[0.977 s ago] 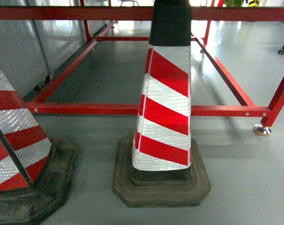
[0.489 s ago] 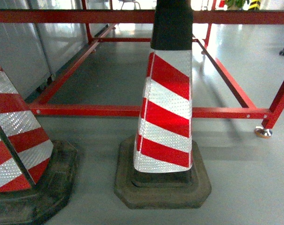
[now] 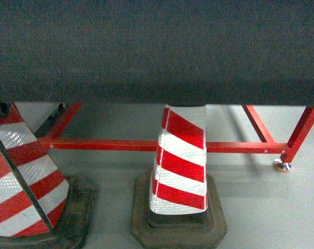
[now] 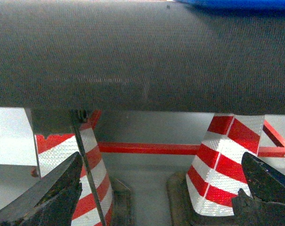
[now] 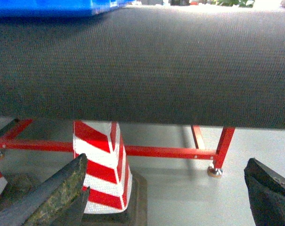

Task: Place box next to blue box on left shelf

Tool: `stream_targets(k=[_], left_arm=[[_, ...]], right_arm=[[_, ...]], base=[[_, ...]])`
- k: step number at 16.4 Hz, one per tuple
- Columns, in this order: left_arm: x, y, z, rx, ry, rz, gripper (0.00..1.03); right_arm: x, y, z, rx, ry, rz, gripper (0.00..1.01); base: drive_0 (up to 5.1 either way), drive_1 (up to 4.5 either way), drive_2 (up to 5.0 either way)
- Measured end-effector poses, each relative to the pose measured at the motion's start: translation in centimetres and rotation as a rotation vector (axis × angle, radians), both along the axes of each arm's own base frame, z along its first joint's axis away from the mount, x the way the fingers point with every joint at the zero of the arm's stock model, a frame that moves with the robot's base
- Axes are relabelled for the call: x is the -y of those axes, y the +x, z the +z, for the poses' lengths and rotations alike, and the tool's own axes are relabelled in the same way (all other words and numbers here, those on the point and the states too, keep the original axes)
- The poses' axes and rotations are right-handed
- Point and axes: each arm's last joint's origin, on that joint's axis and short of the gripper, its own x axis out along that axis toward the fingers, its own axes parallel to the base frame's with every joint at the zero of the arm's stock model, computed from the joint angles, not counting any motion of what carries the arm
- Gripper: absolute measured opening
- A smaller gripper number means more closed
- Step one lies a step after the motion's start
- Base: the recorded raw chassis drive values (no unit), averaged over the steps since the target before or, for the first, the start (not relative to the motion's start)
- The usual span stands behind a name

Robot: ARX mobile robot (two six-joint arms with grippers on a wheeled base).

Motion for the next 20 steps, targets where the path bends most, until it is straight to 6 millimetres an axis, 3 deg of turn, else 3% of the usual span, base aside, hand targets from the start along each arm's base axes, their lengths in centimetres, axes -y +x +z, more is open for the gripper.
stream_targets(k=[20], left_arm=[[-0.01, 0.00, 0.01, 0.000, 0.000, 0.003, 0.98]], right_arm=[[0.00, 0.00, -0.03, -0.003, 0.000, 0.000, 0.98]], base=[[0.0, 0.00, 0.0]])
